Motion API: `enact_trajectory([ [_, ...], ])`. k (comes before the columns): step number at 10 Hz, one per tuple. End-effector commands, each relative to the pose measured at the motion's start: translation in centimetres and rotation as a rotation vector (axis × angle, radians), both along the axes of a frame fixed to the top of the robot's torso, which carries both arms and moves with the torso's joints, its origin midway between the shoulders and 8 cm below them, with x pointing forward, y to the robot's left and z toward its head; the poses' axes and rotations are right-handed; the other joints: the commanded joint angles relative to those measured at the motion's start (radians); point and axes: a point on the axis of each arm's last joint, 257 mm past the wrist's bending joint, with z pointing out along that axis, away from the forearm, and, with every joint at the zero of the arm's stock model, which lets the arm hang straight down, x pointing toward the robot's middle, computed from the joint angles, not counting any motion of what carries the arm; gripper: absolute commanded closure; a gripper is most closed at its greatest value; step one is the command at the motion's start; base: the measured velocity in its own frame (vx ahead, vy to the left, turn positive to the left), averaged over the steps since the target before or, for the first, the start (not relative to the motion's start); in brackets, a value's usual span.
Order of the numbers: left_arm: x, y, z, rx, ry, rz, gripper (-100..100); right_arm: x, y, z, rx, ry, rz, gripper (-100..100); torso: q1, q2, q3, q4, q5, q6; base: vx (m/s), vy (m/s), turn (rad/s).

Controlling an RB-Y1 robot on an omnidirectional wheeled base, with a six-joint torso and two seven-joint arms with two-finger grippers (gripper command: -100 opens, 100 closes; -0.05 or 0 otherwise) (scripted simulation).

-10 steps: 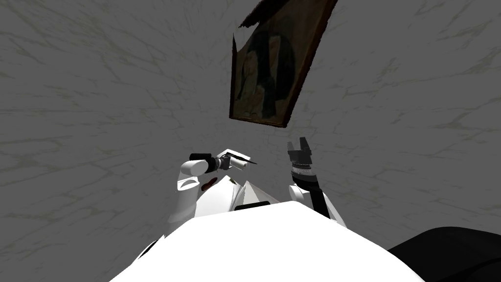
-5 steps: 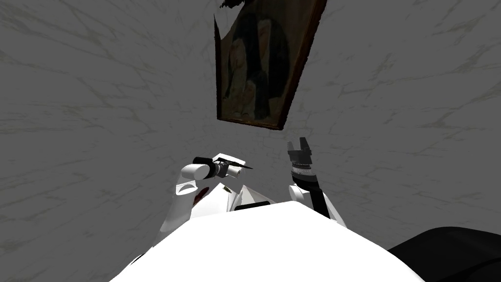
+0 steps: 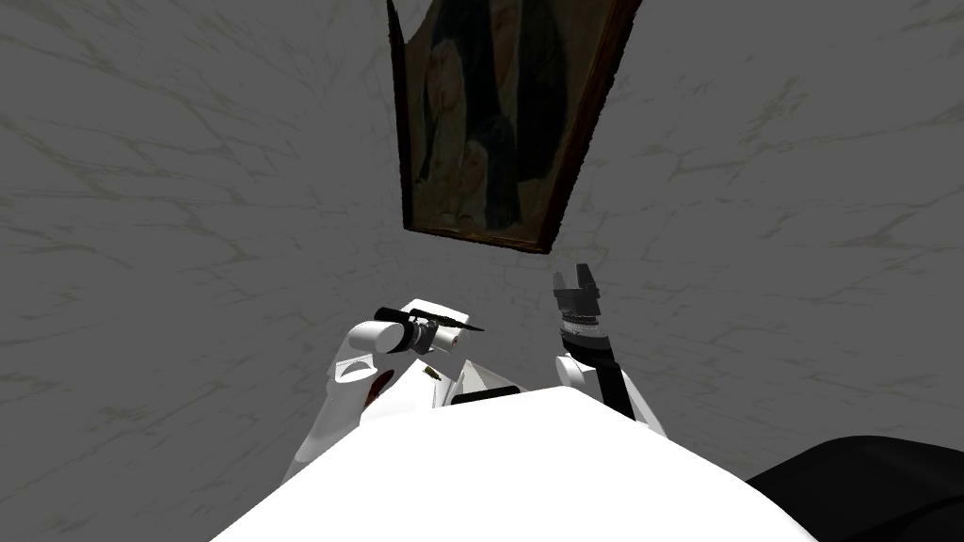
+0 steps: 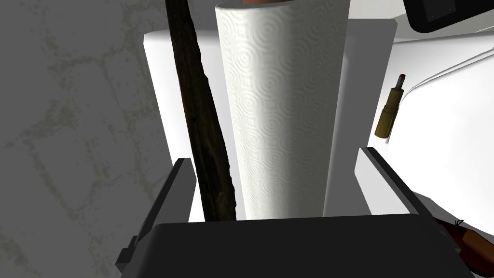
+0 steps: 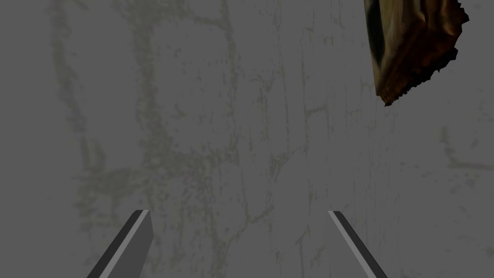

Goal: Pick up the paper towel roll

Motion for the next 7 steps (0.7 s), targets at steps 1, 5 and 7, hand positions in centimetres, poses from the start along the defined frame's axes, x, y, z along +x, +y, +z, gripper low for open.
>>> enact_trajectory([
  [1,0.0,0.0,0.0,0.000,0.000,0.000,0,0.0,0.0,0.0,0.000,0.000,0.000,0,0.000,0.000,0.000,0.000,0.000,0.000,0.005,-0.001,-0.001],
  [5,1.3,0.1,-2.1,-0.002,-0.002,0.017,-100,0.0,0.0,0.0,0.000,0.000,0.000,0,0.000,0.003,0.002,0.001,0.000,0.000,-0.010,-0.001,-0.045],
  [7,1.1,0.0,-1.8,-0.003,-0.003,0.015,100,0.0,0.0,0.0,0.000,0.000,0.000,0,0.000,0.003,0.002,0.001,0.000,0.000,-0.002,0.000,0.006],
])
